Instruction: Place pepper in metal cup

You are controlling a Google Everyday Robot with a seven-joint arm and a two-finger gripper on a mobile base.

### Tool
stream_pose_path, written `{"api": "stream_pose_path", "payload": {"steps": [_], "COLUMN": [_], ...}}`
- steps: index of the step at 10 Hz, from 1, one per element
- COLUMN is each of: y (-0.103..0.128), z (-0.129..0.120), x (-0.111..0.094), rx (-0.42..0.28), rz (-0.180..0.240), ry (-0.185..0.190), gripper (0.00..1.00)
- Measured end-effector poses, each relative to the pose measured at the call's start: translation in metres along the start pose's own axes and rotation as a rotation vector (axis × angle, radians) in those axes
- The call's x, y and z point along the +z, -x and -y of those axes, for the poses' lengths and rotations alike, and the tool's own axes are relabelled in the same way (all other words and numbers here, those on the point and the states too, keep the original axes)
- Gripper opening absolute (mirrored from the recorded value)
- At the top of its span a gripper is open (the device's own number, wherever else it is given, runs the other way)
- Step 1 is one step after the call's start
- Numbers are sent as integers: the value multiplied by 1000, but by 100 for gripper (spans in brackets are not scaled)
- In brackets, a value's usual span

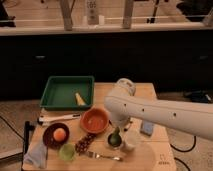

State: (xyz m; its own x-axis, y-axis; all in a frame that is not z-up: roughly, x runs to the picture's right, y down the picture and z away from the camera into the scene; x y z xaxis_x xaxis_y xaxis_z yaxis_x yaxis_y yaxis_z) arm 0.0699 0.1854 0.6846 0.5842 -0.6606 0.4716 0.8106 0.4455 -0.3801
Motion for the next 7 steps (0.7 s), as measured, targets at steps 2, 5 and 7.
{"api": "stream_pose_path", "payload": {"steps": [2,5,7], "y": [3,9,15], "z": [2,5,7], "x": [0,3,6], "rx": [-13,-45,-66], "rz": [9,41,60], "ry": [-4,-6,3], "gripper": [0,1,15]}}
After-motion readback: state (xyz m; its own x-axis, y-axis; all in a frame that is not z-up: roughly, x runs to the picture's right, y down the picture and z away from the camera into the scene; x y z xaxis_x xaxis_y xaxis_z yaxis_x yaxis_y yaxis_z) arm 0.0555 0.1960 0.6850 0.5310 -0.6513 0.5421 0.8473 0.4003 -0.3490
